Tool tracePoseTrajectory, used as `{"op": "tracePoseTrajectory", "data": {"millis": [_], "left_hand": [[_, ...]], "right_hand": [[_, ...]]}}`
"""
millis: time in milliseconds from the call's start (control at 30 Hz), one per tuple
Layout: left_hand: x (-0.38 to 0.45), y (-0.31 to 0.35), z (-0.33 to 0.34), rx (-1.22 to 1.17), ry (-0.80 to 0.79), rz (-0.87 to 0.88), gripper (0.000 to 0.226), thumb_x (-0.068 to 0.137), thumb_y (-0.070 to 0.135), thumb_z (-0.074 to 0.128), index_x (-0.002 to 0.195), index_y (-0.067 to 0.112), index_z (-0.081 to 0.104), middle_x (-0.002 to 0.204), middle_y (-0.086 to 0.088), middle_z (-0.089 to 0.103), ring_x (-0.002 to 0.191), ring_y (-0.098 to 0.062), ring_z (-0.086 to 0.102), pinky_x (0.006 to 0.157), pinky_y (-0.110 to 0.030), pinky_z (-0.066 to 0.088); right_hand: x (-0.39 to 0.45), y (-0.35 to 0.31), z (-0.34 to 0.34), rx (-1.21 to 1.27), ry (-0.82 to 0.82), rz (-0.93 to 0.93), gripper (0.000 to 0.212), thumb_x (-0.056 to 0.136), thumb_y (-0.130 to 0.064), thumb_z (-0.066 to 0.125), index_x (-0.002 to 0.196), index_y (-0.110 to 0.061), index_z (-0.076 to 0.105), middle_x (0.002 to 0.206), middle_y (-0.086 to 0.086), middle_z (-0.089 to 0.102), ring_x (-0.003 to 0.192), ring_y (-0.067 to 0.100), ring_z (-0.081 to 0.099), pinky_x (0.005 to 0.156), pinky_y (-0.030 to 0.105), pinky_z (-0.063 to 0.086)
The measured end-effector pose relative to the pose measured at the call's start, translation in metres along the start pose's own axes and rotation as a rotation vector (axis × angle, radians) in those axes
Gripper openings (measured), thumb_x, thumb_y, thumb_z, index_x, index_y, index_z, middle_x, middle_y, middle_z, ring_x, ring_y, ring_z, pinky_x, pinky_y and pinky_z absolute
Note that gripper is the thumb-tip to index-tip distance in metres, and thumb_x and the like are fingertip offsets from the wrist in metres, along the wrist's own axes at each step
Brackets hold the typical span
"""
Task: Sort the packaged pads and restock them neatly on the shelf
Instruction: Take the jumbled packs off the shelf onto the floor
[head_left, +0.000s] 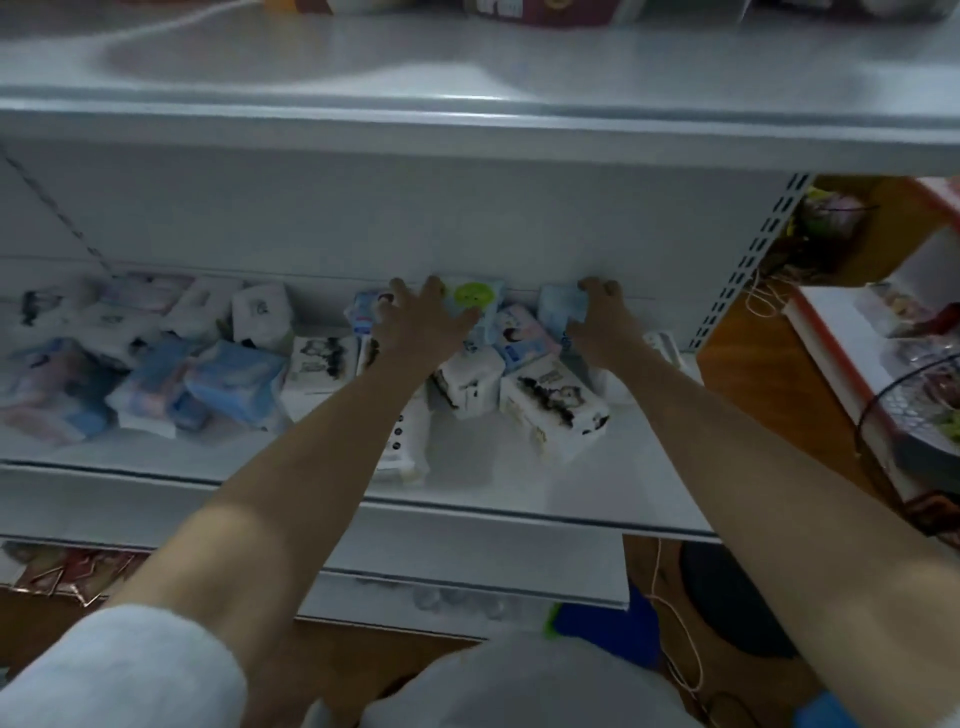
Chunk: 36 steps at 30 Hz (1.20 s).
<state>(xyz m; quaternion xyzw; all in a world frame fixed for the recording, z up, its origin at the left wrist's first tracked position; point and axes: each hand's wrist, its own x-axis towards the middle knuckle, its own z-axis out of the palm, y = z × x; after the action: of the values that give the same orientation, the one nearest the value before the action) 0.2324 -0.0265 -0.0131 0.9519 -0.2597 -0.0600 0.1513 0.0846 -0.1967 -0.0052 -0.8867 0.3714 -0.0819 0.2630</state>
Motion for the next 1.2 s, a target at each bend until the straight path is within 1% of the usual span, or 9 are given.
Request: {"op": "tracePoseTrajectory", "data": {"millis": [200,400,567,667,767,867,967,1100,1200], "left_hand": [[0.009,0.008,-0.004,-0.186,-0.051,-0.057,0.067,0.061,0.076,0.057,0.103,0.033,0.029,0.111,-0.019,0.056,0.109,-0.043,0.050,0.088,-0.047,0.045],[0.004,0.025,-0.009,-0.314,0.058,-0.104,0.062,0.071,0.044,0.081,0.116,0.023,0.044,0.123,-0.015,0.041,0.109,-0.038,0.049,0.081,-0.039,0.042],[-0.003,0.028,-0.023,-0.542,0.224,-0.057,0.047,0.070,0.009,0.082,0.111,0.014,0.060,0.124,-0.014,0.040,0.101,-0.028,0.054,0.080,-0.019,0.040],[-0.005,0.022,-0.043,-0.583,0.325,-0.024,0.046,0.068,0.000,0.077,0.110,0.015,0.064,0.118,-0.012,0.048,0.105,-0.028,0.055,0.083,-0.015,0.042],[-0.015,0.007,-0.064,-0.732,0.366,-0.028,0.042,0.068,-0.001,0.076,0.102,0.021,0.061,0.109,-0.010,0.061,0.093,-0.022,0.060,0.079,-0.032,0.057],[-0.037,-0.022,-0.073,-0.740,0.426,-0.078,0.039,0.075,-0.002,0.072,0.107,0.017,0.060,0.103,-0.007,0.061,0.082,-0.020,0.059,0.062,-0.027,0.054],[-0.062,-0.067,-0.075,-0.786,0.436,-0.183,0.040,0.082,-0.005,0.063,0.112,0.021,0.057,0.102,-0.011,0.061,0.073,-0.024,0.058,0.057,-0.032,0.052],[-0.100,-0.124,-0.082,-0.848,0.479,-0.304,0.039,0.088,-0.005,0.051,0.106,0.029,0.051,0.092,-0.009,0.058,0.068,-0.025,0.054,0.052,-0.030,0.046],[-0.134,-0.160,-0.093,-0.869,0.586,-0.284,0.037,0.084,-0.008,0.052,0.105,0.022,0.052,0.096,0.001,0.055,0.078,-0.017,0.056,0.060,-0.028,0.052]], "right_hand": [[0.014,0.002,0.003,-0.179,0.058,-0.065,0.037,0.090,-0.002,0.056,0.125,-0.003,0.046,0.140,0.020,0.031,0.093,0.043,0.059,0.074,0.039,0.044],[0.011,0.013,-0.004,-0.113,0.171,-0.213,0.018,0.088,-0.005,0.056,0.095,-0.012,0.040,0.101,0.019,0.058,0.090,0.037,0.060,0.065,0.034,0.033],[-0.007,-0.006,-0.026,0.001,0.442,-0.327,0.025,0.090,-0.011,0.056,0.115,-0.012,0.054,0.114,0.010,0.058,0.087,0.034,0.062,0.064,0.029,0.034],[-0.021,-0.031,-0.021,0.295,0.509,-0.475,0.034,0.084,-0.001,0.056,0.117,-0.010,0.059,0.118,0.007,0.058,0.084,0.013,0.056,0.066,0.018,0.034],[-0.035,-0.051,-0.004,0.576,0.437,-0.538,0.037,0.076,0.007,0.048,0.109,-0.004,0.061,0.114,0.009,0.057,0.089,0.002,0.048,0.072,0.009,0.038],[-0.049,-0.071,0.018,0.760,0.348,-0.501,0.022,0.084,-0.001,0.047,0.099,-0.004,0.062,0.108,0.009,0.056,0.093,0.012,0.055,0.081,0.022,0.045],[-0.061,-0.092,0.037,0.825,0.312,-0.493,0.005,0.091,-0.008,0.058,0.088,-0.011,0.058,0.097,0.006,0.057,0.084,0.002,0.052,0.080,0.016,0.042],[-0.083,-0.124,0.060,0.803,0.132,-0.465,0.016,0.086,-0.010,0.066,0.095,-0.015,0.053,0.100,0.001,0.054,0.092,0.011,0.051,0.084,0.025,0.044],[-0.103,-0.157,0.078,0.808,0.023,-0.472,0.044,0.075,-0.006,0.072,0.108,-0.024,0.048,0.115,-0.001,0.043,0.109,0.018,0.051,0.095,0.029,0.045]]}}
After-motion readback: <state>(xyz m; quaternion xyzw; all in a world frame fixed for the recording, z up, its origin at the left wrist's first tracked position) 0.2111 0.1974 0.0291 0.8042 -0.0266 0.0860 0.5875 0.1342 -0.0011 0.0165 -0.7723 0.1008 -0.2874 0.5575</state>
